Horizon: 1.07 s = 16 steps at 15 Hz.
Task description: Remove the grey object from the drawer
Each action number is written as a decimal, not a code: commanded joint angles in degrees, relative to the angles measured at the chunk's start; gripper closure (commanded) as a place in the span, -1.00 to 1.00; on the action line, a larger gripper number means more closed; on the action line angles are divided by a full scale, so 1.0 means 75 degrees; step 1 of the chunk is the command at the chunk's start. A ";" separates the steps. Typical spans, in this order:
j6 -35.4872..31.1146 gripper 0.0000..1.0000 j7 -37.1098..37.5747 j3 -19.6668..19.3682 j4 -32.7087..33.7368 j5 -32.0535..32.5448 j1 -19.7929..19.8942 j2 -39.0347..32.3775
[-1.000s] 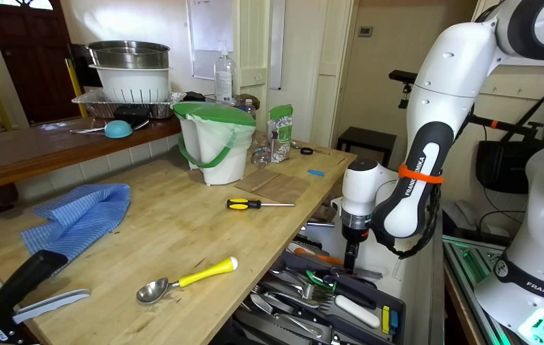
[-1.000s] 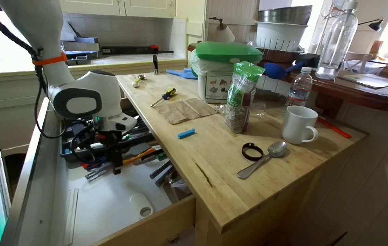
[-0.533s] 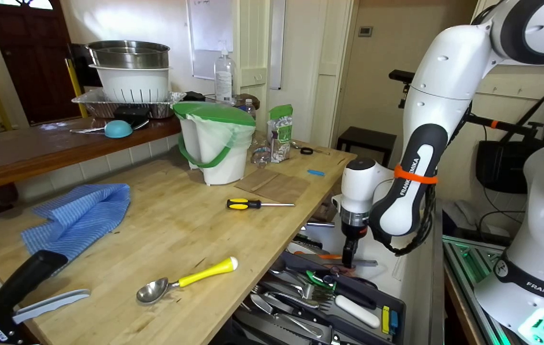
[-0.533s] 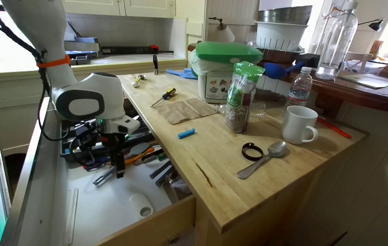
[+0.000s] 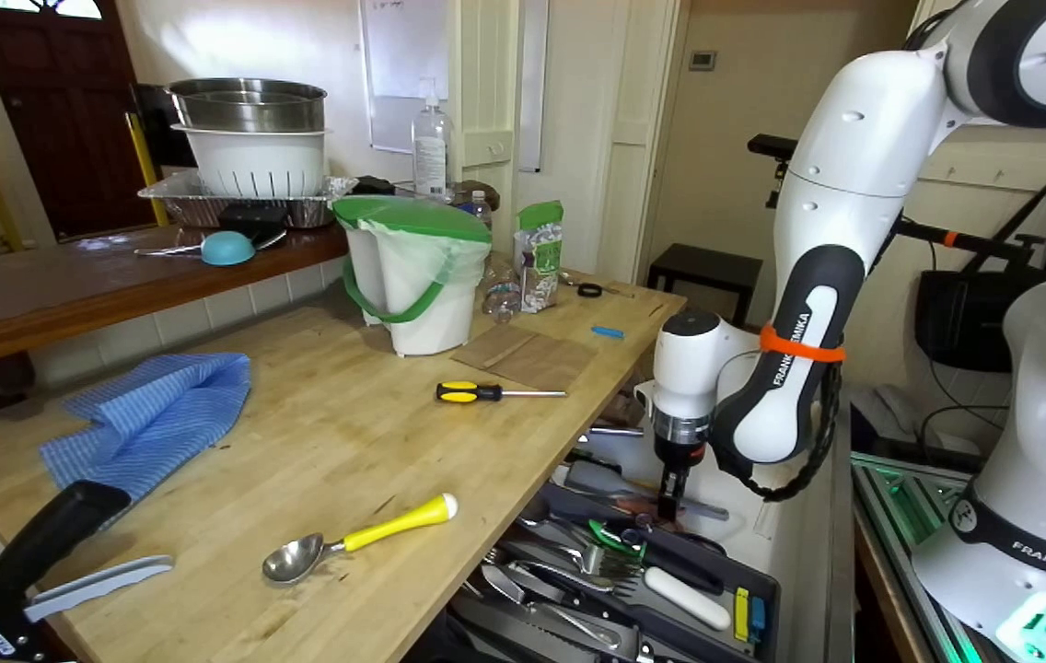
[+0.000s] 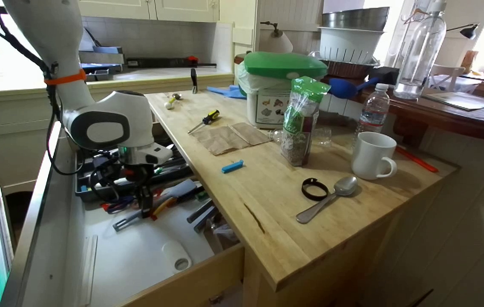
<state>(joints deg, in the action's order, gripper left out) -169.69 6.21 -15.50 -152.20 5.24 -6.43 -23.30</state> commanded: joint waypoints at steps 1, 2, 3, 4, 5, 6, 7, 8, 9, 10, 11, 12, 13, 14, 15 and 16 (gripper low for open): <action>0.0003 0.96 0.0284 -0.0163 0.0000 0.0090 -0.0194 -0.0075; 0.0049 0.91 0.0322 -0.0262 -0.0138 0.0142 -0.0295 0.0167; -0.0030 1.00 0.0332 -0.0314 -0.0230 0.0167 -0.0338 0.0257; -0.0005 1.00 0.0337 -0.0439 -0.0417 0.0264 -0.0470 0.0584; -0.0001 0.96 0.0326 -0.0511 -0.0527 0.0359 -0.0565 0.0797; 0.0034 0.95 0.0363 -0.0654 -0.0677 0.0508 -0.0733 0.1086; 0.0072 0.95 0.0414 -0.0742 -0.0779 0.0644 -0.0861 0.1306; 0.0129 0.95 0.0528 -0.0865 -0.0896 0.0839 -0.1011 0.1587; 0.0172 0.95 0.0618 -0.0849 -0.0979 0.0965 -0.1019 0.1800; 0.0345 0.95 0.0686 -0.0784 -0.1090 0.1070 -0.0990 0.2143; 0.0847 0.95 0.0376 -0.0188 -0.0645 0.0722 -0.0564 0.2105; 0.1240 0.95 0.0159 0.0092 -0.0695 0.0681 -0.0381 0.2351; 0.1901 0.95 -0.0428 0.0509 -0.0663 0.0503 -0.0090 0.2615; 0.2224 0.95 -0.0688 0.0647 -0.0781 0.0650 0.0023 0.2894; 0.2586 0.95 -0.1079 0.0779 -0.1162 0.0859 0.0195 0.3469; 0.3181 0.95 -0.1794 0.1029 -0.0793 0.0441 0.0359 0.3532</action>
<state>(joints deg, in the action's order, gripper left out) -154.71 2.91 -11.77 -157.06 10.61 -7.89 -4.27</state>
